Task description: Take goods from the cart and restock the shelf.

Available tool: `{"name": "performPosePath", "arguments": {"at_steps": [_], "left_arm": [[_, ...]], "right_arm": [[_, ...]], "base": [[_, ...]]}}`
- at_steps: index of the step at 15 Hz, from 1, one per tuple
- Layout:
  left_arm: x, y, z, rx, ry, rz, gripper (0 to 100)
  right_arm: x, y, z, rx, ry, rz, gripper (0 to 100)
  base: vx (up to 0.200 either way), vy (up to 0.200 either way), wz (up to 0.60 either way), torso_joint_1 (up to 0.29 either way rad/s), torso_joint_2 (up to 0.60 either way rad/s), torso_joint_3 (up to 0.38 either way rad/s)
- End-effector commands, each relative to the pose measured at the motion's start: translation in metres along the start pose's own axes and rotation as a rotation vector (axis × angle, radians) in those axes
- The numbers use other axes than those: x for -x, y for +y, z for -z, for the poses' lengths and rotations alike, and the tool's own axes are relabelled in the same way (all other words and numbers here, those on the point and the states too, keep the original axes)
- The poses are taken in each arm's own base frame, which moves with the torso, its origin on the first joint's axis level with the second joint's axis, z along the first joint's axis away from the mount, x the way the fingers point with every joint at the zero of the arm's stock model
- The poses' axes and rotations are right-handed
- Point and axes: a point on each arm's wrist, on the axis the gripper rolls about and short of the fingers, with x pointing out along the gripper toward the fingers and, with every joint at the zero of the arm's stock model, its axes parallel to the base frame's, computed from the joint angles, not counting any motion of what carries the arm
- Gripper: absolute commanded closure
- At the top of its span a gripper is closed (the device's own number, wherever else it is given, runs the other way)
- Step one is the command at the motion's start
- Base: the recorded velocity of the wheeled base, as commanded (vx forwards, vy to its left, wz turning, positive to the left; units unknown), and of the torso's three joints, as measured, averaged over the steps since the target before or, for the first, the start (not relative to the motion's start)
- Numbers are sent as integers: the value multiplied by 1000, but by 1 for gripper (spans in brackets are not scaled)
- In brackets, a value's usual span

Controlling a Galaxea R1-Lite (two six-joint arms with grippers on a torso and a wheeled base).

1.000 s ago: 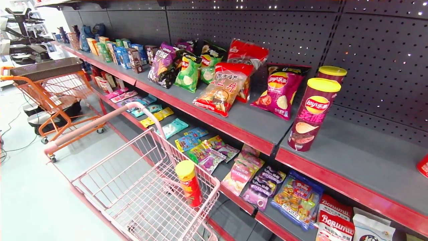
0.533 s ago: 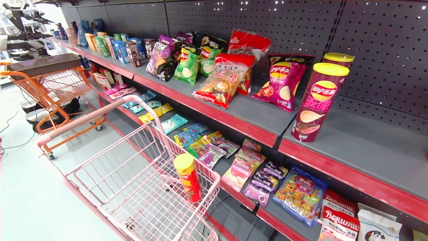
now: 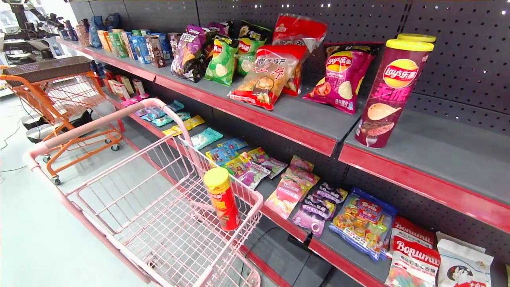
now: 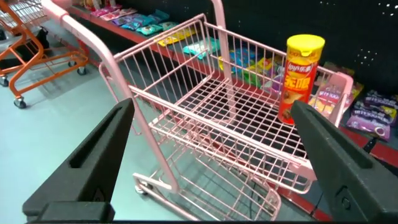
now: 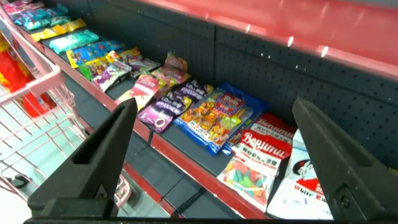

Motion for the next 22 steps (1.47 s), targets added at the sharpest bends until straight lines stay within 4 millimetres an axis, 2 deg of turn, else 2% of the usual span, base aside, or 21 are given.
{"name": "performPosePath", "arguments": {"at_steps": [1, 9, 16, 17, 18, 19, 20, 21, 22], "left_arm": [[0, 0, 0, 0, 1, -1, 0], [0, 0, 0, 0, 1, 1, 0], [0, 0, 0, -10, -2, 18, 0], [3, 0, -47, 4, -80, 47, 0], [-10, 0, -102, 88, -71, 66, 0], [-23, -1, -149, 176, -90, 60, 0], [-31, -1, -163, 178, -86, 53, 0], [-57, -3, -176, 128, -23, 50, 0], [-75, -4, -173, 84, 41, 56, 0]], "right_arm": [[0, 0, 0, 1, 0, 0, 0], [0, 0, 0, -1, 0, 0, 0], [0, 0, 0, -2, 0, 0, 0], [0, 0, 0, -2, 0, 0, 0], [0, 0, 0, -2, 0, 0, 0], [0, 0, 0, -2, 0, 0, 0], [0, 0, 0, -2, 0, 0, 0], [0, 0, 0, -2, 0, -2, 0], [0, 0, 0, -4, 0, -2, 0]], "base": [[0, 0, 0, -183, 554, 364], [0, 0, 0, -149, 513, 362], [0, 0, 0, -19, 88, 63], [0, 0, 0, 0, 0, 0], [0, 0, 0, 0, 0, 0], [0, 0, 0, 0, 0, 0], [0, 0, 0, 0, 0, 0], [0, 0, 0, 0, 0, 0], [0, 0, 0, 0, 0, 0]]}}
